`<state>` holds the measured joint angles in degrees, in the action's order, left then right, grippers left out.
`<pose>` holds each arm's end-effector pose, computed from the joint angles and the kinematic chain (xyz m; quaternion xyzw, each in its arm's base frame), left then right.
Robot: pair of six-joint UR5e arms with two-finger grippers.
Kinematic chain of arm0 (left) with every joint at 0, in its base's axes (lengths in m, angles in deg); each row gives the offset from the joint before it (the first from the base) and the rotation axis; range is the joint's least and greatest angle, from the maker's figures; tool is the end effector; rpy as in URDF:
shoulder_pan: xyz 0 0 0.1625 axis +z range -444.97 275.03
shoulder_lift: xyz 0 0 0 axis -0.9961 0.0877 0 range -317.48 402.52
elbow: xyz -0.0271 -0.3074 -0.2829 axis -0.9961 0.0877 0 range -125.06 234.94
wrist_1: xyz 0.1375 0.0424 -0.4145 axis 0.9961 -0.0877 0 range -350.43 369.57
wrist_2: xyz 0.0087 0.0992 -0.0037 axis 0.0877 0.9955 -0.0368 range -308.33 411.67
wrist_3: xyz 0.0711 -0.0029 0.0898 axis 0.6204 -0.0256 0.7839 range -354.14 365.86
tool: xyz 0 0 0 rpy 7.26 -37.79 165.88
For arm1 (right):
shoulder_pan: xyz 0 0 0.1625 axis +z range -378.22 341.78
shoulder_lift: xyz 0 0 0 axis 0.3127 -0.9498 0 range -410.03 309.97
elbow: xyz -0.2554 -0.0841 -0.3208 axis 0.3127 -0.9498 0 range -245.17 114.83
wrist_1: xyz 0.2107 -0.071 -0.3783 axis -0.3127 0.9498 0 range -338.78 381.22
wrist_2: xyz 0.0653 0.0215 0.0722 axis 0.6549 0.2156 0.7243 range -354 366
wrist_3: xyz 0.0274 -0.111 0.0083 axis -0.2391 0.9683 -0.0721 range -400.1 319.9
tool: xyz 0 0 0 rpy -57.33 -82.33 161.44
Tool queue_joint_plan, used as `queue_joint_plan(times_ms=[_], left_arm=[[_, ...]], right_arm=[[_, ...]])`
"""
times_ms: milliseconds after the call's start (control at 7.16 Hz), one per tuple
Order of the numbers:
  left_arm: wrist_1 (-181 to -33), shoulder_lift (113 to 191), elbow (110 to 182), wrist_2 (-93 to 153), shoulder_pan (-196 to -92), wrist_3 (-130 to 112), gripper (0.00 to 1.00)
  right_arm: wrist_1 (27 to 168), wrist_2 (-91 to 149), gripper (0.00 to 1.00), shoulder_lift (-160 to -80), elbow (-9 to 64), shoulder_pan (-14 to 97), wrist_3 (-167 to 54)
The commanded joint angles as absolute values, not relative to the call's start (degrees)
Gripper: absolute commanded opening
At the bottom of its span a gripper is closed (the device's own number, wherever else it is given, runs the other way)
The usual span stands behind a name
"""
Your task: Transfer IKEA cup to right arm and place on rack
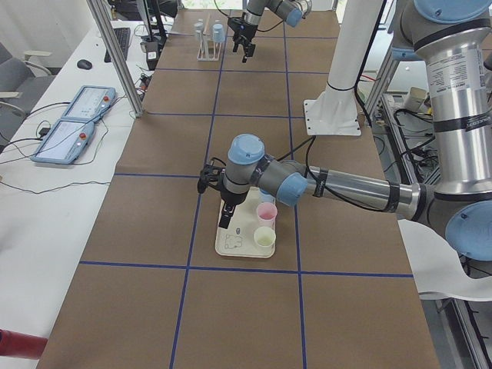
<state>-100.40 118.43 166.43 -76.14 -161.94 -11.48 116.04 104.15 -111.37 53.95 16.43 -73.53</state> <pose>0.0385 -0.4456 0.5493 0.1335 0.3625 0.0420 0.9214 -0.4059 -0.4229 0.1650 0.2733 -0.3566 -0.2008 0.8705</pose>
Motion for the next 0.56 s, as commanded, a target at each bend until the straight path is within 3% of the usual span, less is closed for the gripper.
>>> queue_joint_plan(times_ms=[0,279,419], left_arm=[[-103.4,114.5,166.1,-75.6,-159.4,-12.8,1.00],[-106.5,113.0,164.8,-73.2,-152.8,-20.0,1.00],[-112.1,112.6,159.8,-72.9,-151.4,-19.8,1.00]], right_arm=[[116.1,104.0,1.00,-110.8,53.6,14.8,-73.7],[116.1,103.8,1.00,-110.8,53.5,14.6,-73.6],[116.1,103.8,1.00,-110.8,53.5,14.6,-73.6]])
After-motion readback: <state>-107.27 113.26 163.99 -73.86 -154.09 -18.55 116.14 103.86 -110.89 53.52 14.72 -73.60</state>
